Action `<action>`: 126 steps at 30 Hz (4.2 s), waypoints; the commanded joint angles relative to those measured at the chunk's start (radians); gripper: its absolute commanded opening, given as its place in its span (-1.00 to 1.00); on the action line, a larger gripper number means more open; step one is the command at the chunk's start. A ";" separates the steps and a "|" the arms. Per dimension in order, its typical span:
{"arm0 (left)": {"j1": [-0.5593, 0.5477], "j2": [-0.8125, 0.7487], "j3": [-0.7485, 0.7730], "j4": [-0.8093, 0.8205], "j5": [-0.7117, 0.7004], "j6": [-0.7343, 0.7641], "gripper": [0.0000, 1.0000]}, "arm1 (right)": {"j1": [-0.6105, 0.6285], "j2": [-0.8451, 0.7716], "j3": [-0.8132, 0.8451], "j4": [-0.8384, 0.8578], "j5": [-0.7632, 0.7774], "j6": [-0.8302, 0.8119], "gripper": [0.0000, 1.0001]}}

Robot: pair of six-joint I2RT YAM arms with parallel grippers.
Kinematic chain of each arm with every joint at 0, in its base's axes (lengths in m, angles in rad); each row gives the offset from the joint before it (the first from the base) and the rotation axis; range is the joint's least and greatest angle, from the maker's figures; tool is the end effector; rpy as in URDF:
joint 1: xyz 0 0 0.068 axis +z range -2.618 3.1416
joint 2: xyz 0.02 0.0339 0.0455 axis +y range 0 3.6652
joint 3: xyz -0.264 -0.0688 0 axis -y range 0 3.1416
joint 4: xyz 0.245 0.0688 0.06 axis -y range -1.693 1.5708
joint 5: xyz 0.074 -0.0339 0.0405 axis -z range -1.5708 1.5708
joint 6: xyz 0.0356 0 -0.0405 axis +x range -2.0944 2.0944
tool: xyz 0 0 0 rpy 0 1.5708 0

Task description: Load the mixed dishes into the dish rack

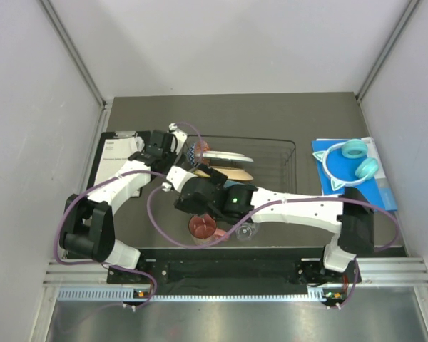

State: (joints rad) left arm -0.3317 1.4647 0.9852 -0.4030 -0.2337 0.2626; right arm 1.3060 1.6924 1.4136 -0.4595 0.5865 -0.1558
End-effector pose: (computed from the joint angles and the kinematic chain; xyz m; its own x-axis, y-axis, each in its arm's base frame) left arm 0.2921 -0.0919 0.2323 -0.6591 0.4941 -0.5670 0.3612 0.8692 0.3376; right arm 0.1187 0.3623 0.2960 -0.0659 -0.7368 -0.6729 -0.7156 0.5048 -0.4827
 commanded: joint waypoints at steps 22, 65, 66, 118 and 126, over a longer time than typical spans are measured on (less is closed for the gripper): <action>-0.032 -0.014 0.017 0.021 0.042 -0.022 0.79 | -0.013 -0.436 -0.283 -0.324 0.194 0.355 0.97; -0.038 0.009 -0.005 0.070 0.025 0.003 0.80 | -0.091 -0.335 -0.275 -0.107 0.082 0.055 -0.55; -0.041 0.013 -0.003 0.072 0.020 0.000 0.80 | -0.087 -0.333 -0.269 -0.099 0.085 0.044 -0.56; -0.004 -0.303 0.015 -0.226 0.005 -0.101 0.94 | 0.145 -0.278 0.093 -0.383 -0.041 0.243 0.70; 0.025 -0.469 -0.002 -0.349 0.068 -0.102 0.94 | 0.157 -0.238 0.038 -0.291 -0.261 0.164 0.53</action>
State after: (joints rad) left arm -0.3264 1.1137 0.9730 -0.6880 -0.2043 0.1596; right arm 1.4559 1.4467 1.4635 -0.8093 0.4576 0.0338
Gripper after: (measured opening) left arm 0.971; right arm 0.778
